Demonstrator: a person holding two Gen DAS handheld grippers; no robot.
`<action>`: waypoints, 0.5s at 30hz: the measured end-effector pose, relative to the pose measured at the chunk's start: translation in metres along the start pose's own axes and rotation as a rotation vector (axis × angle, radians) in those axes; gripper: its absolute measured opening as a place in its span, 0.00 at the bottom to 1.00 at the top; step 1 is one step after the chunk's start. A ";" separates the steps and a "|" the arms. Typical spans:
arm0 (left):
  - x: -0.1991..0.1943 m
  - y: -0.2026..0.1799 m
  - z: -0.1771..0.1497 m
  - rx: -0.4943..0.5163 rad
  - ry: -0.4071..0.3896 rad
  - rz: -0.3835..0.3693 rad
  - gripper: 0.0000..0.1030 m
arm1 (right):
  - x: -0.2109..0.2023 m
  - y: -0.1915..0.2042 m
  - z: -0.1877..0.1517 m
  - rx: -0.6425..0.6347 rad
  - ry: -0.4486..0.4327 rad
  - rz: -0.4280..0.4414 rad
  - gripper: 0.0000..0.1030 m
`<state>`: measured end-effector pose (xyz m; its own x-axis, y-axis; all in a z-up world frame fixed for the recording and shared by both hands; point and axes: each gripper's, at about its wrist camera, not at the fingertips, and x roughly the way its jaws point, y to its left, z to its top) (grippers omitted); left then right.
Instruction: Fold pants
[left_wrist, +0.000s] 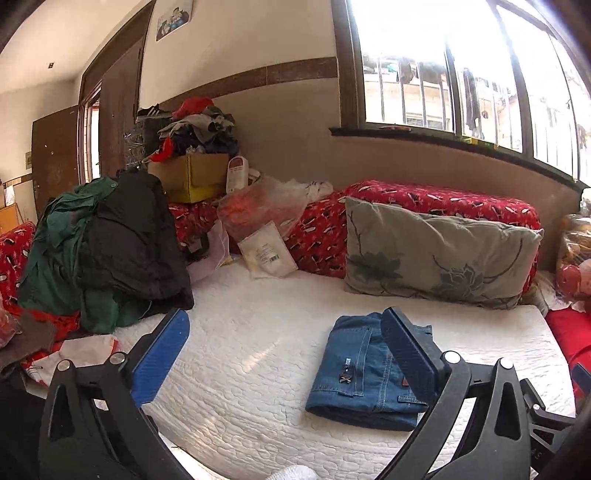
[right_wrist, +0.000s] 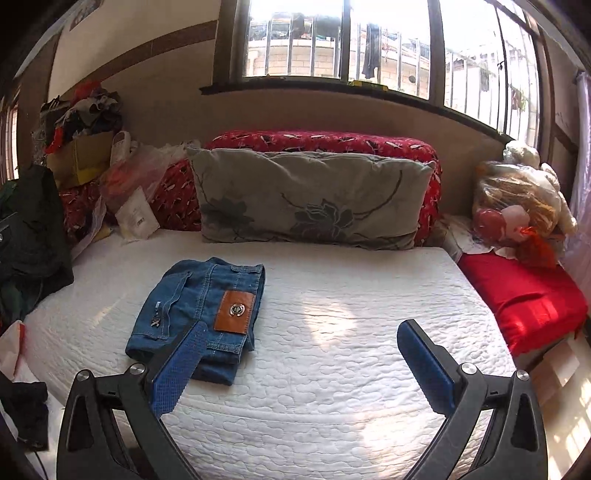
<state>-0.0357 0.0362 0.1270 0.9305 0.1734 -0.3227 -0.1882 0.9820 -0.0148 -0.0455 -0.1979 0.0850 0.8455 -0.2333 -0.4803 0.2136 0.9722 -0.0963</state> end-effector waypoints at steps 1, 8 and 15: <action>0.000 0.001 -0.004 -0.006 -0.009 -0.019 1.00 | 0.003 0.001 -0.002 0.004 0.025 -0.068 1.00; 0.039 -0.021 -0.063 0.091 0.293 -0.158 1.00 | 0.041 -0.014 -0.034 0.095 0.277 0.090 1.00; 0.061 -0.044 -0.104 0.160 0.469 -0.178 1.00 | 0.060 -0.021 -0.064 0.228 0.392 0.255 1.00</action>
<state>-0.0038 -0.0042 0.0092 0.6962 -0.0129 -0.7178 0.0446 0.9987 0.0253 -0.0305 -0.2311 0.0020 0.6468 0.0780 -0.7587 0.1628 0.9577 0.2372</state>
